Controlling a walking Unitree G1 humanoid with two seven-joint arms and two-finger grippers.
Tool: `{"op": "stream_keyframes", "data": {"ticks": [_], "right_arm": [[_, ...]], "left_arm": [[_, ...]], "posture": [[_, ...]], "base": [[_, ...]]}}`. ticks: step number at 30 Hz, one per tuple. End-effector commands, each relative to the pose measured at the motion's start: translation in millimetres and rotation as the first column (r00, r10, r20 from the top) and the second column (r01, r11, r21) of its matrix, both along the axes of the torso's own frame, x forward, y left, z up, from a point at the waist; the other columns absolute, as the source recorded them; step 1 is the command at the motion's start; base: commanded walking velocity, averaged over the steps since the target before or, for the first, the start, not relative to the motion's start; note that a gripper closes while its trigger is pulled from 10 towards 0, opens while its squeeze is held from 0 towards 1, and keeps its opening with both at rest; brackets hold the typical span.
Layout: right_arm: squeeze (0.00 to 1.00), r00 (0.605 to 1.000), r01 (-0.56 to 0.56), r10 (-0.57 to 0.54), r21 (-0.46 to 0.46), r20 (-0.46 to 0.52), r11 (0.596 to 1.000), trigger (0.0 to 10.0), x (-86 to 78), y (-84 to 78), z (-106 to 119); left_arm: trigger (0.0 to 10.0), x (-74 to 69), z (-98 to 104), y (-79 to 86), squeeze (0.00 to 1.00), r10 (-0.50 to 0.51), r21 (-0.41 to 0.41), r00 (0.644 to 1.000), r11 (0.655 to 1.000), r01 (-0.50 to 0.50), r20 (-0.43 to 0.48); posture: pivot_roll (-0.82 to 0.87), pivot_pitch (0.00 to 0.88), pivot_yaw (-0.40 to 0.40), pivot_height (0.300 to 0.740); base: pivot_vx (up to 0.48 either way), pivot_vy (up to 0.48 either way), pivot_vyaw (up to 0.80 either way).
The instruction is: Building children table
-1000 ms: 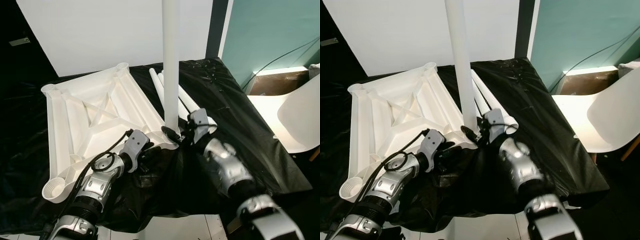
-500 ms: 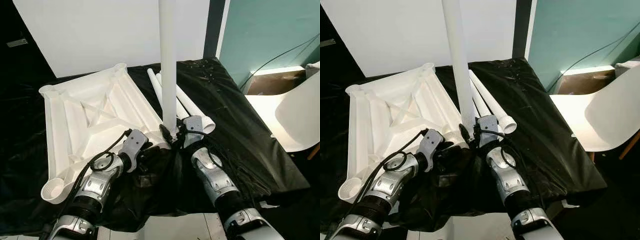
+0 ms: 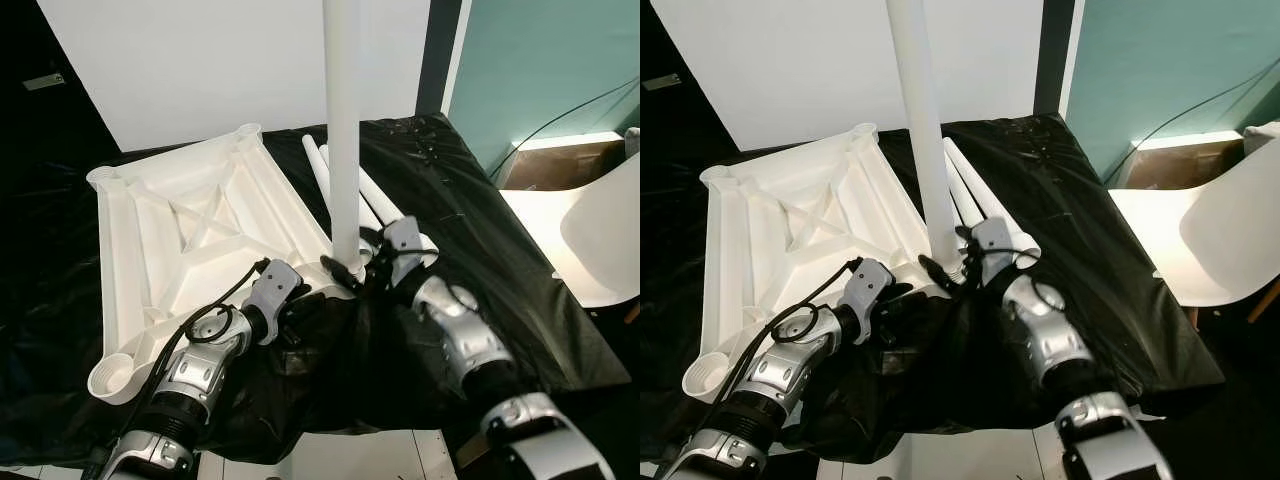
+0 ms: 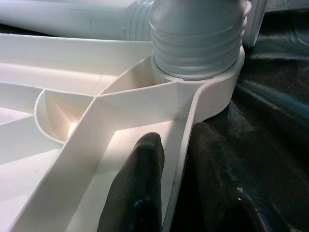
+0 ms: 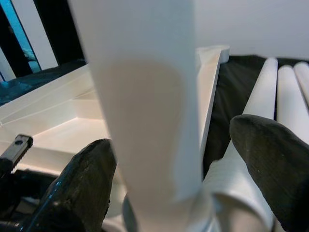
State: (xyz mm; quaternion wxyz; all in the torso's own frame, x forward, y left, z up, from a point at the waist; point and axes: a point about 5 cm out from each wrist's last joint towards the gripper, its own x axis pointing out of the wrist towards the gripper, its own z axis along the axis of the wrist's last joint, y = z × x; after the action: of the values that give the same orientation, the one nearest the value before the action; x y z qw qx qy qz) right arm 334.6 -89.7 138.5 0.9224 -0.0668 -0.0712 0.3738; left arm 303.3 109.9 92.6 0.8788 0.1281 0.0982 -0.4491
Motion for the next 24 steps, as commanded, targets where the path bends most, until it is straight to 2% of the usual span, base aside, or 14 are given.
{"op": "stream_keyframes", "data": {"ticks": [1,2,5,6,7,15,21,24], "right_arm": [[0.00,0.999,-0.041,0.040,-0.015,-0.016,0.999,10.0,-0.6,2.7,-3.4],[0.00,0.997,-0.074,0.075,-0.084,0.018,0.994,10.0,4.3,-1.1,1.4],[0.00,0.997,-0.074,0.075,-0.084,0.018,0.994,10.0,4.3,-1.1,1.4],[0.00,0.996,-0.084,0.087,-0.105,0.018,0.991,4.0,6.5,-2.0,2.5],[0.00,0.995,-0.098,0.099,-0.112,-0.001,0.989,0.0,8.0,-1.9,1.8],[0.00,0.990,-0.126,0.120,-0.093,-0.067,0.988,0.0,6.3,0.6,-5.5],[0.00,0.980,-0.147,0.135,-0.073,-0.146,0.986,0.0,-6.4,5.3,-26.3],[0.00,0.982,-0.051,0.047,-0.015,-0.183,0.999,0.0,-11.4,8.4,-36.0]], "left_arm": [[10.0,-10.1,-21.7,-1.5,0.00,-0.043,0.058,0.994,0.997,0.049,-0.098],[10.0,-9.8,-21.5,-1.4,0.00,-0.042,0.057,0.994,0.997,0.047,-0.097],[10.0,-9.8,-21.5,-1.4,0.00,-0.042,0.057,0.994,0.997,0.047,-0.097],[10.0,-9.8,-21.4,-1.3,0.00,-0.041,0.057,0.995,0.997,0.047,-0.096],[10.0,-9.8,-21.3,-1.2,0.00,-0.040,0.057,0.995,0.997,0.045,-0.095],[10.0,-11.0,-21.3,0.7,0.00,-0.035,0.057,0.995,0.998,0.041,-0.093],[10.0,-11.9,-21.8,1.8,0.00,-0.036,0.061,0.995,0.997,0.042,-0.094],[10.0,-11.4,-21.7,1.2,0.00,-0.039,0.063,0.995,0.997,0.045,-0.093]], "posture": [[-0.05,0.000,0.054,0.740],[-0.04,0.000,0.053,0.740],[-0.04,0.000,0.053,0.740],[-0.04,0.000,0.053,0.740],[-0.04,0.000,0.053,0.740],[-0.03,0.000,0.052,0.740],[-0.03,0.000,0.056,0.740],[-0.03,0.000,0.054,0.740]], "base": [[0.000,0.000,0.00],[0.000,0.000,0.00],[0.000,0.000,0.00],[0.000,0.000,0.00],[0.000,0.000,0.00],[0.000,0.000,0.00],[0.000,0.000,0.00],[0.000,0.000,0.00]]}}
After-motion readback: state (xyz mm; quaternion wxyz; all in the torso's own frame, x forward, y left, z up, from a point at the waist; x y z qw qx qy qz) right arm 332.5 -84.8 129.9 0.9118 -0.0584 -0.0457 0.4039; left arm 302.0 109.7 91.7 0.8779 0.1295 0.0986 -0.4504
